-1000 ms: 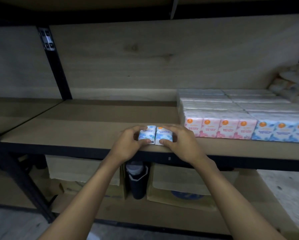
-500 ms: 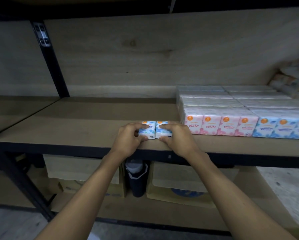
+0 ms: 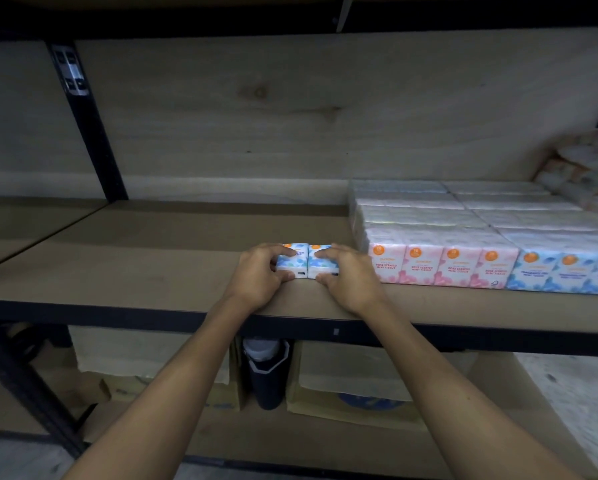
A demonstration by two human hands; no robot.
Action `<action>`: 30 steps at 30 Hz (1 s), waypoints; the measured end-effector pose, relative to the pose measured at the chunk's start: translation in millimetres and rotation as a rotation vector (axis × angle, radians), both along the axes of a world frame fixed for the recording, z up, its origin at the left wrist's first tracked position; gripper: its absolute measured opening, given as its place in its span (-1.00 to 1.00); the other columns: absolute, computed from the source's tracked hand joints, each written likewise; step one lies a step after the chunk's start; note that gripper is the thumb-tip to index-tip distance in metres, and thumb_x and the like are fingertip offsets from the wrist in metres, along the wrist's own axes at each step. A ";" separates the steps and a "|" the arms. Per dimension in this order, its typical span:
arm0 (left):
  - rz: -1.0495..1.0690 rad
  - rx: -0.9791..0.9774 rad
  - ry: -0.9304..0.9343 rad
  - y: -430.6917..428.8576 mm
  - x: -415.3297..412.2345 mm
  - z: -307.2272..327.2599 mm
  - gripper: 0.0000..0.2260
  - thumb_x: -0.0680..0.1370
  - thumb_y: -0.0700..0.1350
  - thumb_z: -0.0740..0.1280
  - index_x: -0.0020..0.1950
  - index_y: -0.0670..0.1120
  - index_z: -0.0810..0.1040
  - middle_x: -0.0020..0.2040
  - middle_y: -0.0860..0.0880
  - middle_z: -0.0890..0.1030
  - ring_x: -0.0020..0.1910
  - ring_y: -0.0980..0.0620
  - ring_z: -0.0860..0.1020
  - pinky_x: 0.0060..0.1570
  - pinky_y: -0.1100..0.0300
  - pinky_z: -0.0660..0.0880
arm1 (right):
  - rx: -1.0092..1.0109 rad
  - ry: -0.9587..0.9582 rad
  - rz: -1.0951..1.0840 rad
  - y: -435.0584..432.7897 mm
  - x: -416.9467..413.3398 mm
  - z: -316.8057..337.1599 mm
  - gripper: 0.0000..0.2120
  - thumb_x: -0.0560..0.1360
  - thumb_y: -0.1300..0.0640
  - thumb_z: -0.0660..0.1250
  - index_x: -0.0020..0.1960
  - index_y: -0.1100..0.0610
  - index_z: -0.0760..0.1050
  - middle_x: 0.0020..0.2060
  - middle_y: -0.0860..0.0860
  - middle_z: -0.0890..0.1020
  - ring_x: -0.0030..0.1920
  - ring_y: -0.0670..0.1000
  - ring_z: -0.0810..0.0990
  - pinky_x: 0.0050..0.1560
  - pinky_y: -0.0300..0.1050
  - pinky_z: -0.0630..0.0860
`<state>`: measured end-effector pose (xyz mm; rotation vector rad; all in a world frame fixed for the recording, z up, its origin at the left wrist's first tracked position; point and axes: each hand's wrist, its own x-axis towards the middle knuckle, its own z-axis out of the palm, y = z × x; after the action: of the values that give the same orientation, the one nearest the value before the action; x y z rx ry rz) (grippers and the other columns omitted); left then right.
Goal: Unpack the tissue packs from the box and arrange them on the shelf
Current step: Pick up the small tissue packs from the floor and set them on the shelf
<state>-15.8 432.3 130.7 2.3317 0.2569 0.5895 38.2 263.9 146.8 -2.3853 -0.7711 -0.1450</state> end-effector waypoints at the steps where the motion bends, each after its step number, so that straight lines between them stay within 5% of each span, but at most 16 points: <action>1: 0.001 -0.005 0.001 1.0 1.3 -0.1 -0.66 0.41 -0.20 0.51 0.16 -0.01 0.64 0.26 0.00 0.55 0.03 0.01 0.58 0.16 0.19 0.48 | 0.000 -0.002 -0.001 1.0 1.3 -0.2 -0.56 0.47 0.14 0.42 0.33 0.07 0.49 0.42 0.09 0.39 0.40 0.04 0.37 0.43 -0.22 0.16; 30: 0.005 0.041 -0.010 6.7 12.4 -0.1 -0.65 0.41 -0.20 0.51 0.18 -0.03 0.63 0.28 -0.03 0.56 0.04 0.04 0.59 0.19 0.20 0.49 | 0.007 -0.058 0.004 8.2 17.7 -5.8 -0.57 0.47 0.12 0.41 0.33 0.08 0.49 0.39 0.07 0.43 0.36 0.03 0.39 0.39 -0.20 0.23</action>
<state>-3.4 439.1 130.6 2.3670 0.2487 0.6140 55.9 272.1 141.0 -2.3817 -0.8016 -0.2160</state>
